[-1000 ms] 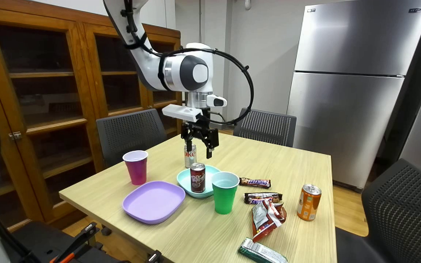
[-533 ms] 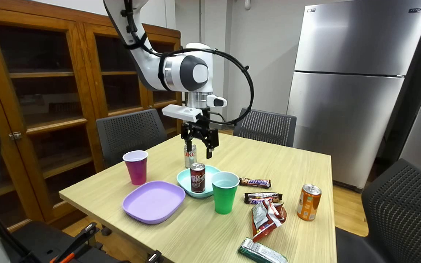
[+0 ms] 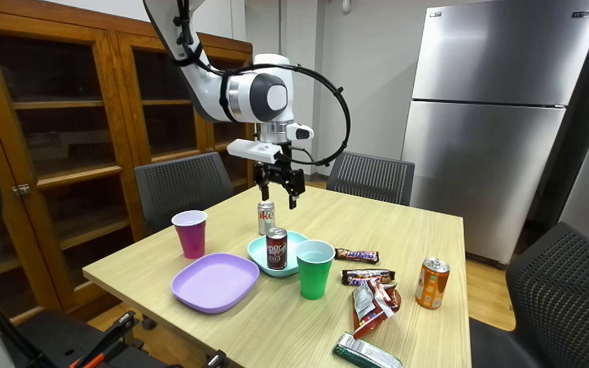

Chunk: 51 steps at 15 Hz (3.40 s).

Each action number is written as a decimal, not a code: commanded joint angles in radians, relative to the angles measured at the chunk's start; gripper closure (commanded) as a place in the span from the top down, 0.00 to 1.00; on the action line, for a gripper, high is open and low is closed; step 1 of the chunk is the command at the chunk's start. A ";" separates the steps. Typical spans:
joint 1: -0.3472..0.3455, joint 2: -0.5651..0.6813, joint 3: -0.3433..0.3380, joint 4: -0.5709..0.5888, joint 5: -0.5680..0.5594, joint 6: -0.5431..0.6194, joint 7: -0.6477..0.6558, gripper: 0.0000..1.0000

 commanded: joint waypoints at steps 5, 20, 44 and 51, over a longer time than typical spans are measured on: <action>0.050 0.099 0.036 0.156 -0.011 0.012 0.027 1.00; 0.164 0.380 0.008 0.504 -0.042 -0.085 0.138 1.00; 0.184 0.558 -0.007 0.691 -0.054 -0.205 0.159 1.00; 0.183 0.544 -0.004 0.671 -0.053 -0.193 0.153 0.58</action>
